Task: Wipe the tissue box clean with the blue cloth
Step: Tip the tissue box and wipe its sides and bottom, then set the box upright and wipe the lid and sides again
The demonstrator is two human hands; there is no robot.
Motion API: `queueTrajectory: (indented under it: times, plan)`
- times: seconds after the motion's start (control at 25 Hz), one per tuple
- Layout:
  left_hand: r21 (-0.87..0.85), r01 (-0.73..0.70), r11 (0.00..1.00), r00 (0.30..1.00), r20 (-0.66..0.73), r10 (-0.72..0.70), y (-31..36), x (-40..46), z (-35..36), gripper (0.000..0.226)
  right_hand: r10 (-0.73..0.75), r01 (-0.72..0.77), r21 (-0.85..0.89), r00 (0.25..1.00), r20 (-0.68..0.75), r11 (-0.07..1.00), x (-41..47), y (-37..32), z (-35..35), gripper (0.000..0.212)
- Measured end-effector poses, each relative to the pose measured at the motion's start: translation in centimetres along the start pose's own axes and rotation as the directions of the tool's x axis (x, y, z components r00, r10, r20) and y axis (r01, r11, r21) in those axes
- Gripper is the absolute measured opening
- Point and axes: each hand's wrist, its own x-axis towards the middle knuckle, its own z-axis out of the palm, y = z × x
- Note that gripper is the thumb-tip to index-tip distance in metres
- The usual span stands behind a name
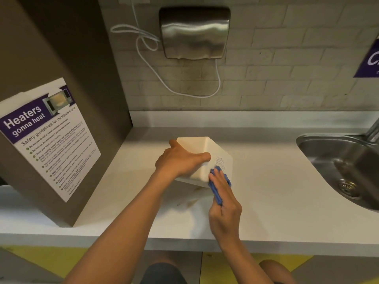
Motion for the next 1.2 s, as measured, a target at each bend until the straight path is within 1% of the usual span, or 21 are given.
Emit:
queueTrajectory:
  times: [0.08, 0.16, 0.2, 0.28, 0.32, 0.4, 0.44, 0.52, 0.6, 0.68, 0.76, 0.88, 0.96, 1.04, 1.08, 1.12, 1.2]
  plan:
    - [-0.005, -0.01, 1.0, 1.0, -0.003, 0.01, -0.3, -0.1, -0.1, 0.082, 0.17, -0.171, 0.033, 0.985, 0.015, 0.985, 0.8, 1.6, -1.0, 0.06]
    - [-0.028, -0.028, 0.999, 0.999, -0.021, 0.027, -0.9, -0.1, -0.1, 0.084, 0.397, -0.394, 0.133, 0.918, 0.003, 0.91, 2.3, 2.0, -2.2, 0.054]
    - [-0.057, -0.048, 0.997, 0.998, -0.039, 0.046, -1.5, -0.2, -0.2, 0.086, 0.498, -0.481, 0.196, 0.866, -0.046, 0.855, 3.1, 2.2, -2.9, 0.049]
    - [-0.146, -0.138, 0.98, 0.987, -0.102, 0.124, -2.7, -0.5, -0.6, 0.092, 0.638, -0.588, 0.281, 0.757, -0.14, 0.759, 4.6, 2.5, -3.9, 0.047]
    - [-0.184, -0.206, 0.961, 0.973, -0.139, 0.182, -3.2, -0.7, -0.8, 0.096, 0.688, -0.626, 0.317, 0.711, -0.143, 0.713, 5.1, 2.6, -4.0, 0.05]
    - [-0.2, -0.338, 0.92, 0.934, -0.193, 0.301, -3.9, -1.4, -0.9, 0.102, 0.765, -0.684, 0.407, 0.641, -0.062, 0.605, 6.0, 2.2, -3.1, 0.057]
    - [-0.187, -0.385, 0.904, 0.915, -0.203, 0.348, -4.0, -1.8, -0.6, 0.104, 0.779, -0.688, 0.456, 0.627, -0.019, 0.565, 6.1, 1.6, -2.4, 0.058]
    - [-0.188, -0.434, 0.881, 0.894, -0.211, 0.396, -4.2, -2.4, 0.1, 0.104, 0.781, -0.653, 0.55, 0.624, 0.001, 0.521, 5.7, -0.1, -0.8, 0.059]
    - [-0.288, -0.436, 0.853, 0.895, -0.235, 0.379, -4.3, -2.5, 0.8, 0.101, 0.764, -0.602, 0.597, 0.644, -0.029, 0.53, 5.2, -2.5, 0.2, 0.056]
    - [-0.37, -0.44, 0.818, 0.892, -0.284, 0.351, -4.4, -2.3, 1.3, 0.102, 0.734, -0.567, 0.624, 0.678, -0.016, 0.538, 4.4, -4.9, 0.6, 0.055]
    - [-0.341, -0.469, 0.814, 0.871, -0.331, 0.363, -4.5, -2.3, 1.3, 0.106, 0.716, -0.576, 0.636, 0.696, 0.051, 0.514, 3.8, -6.1, 0.7, 0.057]
    - [-0.264, -0.521, 0.812, 0.836, -0.35, 0.423, -5.3, -2.3, 1.3, 0.115, 0.748, -0.609, 0.702, 0.643, 0.165, 0.369, 3.3, -6.6, 1.0, 0.053]
    - [-0.182, -0.566, 0.804, 0.802, -0.346, 0.487, -6.2, -2.1, 1.4, 0.12, 0.748, -0.647, 0.684, 0.625, 0.223, 0.337, 3.0, -6.6, 1.1, 0.048]
    - [-0.073, -0.619, 0.782, 0.757, -0.321, 0.57, -7.0, -1.7, 1.3, 0.122, 0.76, -0.684, 0.66, 0.596, 0.259, 0.311, 2.4, -6.6, 1.1, 0.047]
    - [-0.018, -0.661, 0.75, 0.718, -0.304, 0.626, -7.4, -1.4, 1.2, 0.121, 0.769, -0.686, 0.66, 0.588, 0.252, 0.308, 2.0, -6.3, 0.9, 0.047]
    - [0.036, -0.711, 0.702, 0.667, -0.284, 0.689, -7.9, -1.1, 1.0, 0.119, 0.775, -0.672, 0.671, 0.589, 0.228, 0.313, 1.8, -5.9, 0.4, 0.047]
    - [0.137, -0.804, 0.579, 0.54, -0.242, 0.806, -9.1, -0.4, 0.7, 0.116, 0.775, -0.612, 0.721, 0.61, 0.167, 0.326, 2.2, -4.5, -0.8, 0.048]
